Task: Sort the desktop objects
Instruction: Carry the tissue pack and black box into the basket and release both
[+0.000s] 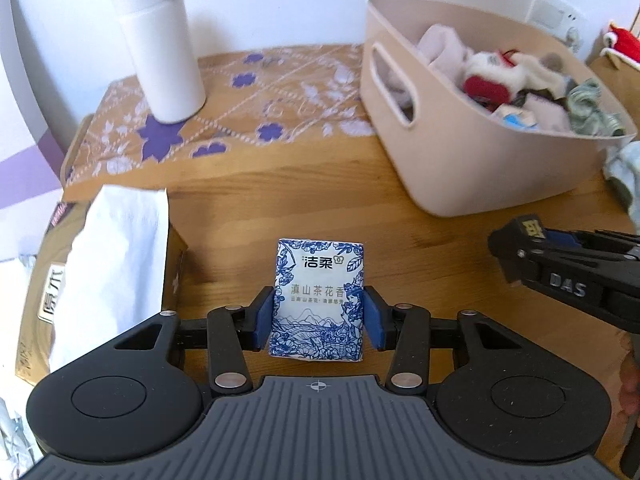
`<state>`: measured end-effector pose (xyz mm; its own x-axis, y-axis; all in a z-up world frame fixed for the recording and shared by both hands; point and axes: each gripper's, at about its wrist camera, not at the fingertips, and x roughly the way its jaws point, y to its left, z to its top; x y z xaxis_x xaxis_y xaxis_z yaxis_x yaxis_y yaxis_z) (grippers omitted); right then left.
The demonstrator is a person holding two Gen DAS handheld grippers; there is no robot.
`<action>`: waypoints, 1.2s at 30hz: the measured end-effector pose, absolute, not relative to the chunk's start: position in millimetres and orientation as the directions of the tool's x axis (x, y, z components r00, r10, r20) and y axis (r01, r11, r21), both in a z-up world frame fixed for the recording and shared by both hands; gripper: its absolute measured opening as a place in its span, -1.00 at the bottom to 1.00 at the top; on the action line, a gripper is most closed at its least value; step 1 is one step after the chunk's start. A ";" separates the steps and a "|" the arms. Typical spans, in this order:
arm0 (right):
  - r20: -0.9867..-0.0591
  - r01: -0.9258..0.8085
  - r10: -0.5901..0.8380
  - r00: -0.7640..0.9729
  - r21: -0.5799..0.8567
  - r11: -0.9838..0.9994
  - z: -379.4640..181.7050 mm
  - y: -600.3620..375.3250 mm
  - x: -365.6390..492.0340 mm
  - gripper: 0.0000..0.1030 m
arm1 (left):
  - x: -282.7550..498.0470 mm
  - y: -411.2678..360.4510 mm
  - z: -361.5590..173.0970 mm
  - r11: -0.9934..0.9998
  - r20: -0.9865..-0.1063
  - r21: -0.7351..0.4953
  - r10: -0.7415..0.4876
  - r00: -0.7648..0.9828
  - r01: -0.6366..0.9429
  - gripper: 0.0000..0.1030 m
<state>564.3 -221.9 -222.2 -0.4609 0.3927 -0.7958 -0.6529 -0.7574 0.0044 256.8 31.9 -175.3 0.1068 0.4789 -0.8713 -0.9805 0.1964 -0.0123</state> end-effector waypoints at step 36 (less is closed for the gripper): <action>-0.412 -0.604 0.612 -0.676 -0.166 -0.779 -19.7 -111.6 654.5 -0.42 | 400.7 82.8 -32.0 0.358 -0.696 0.001 0.671 0.257 -0.934 -0.09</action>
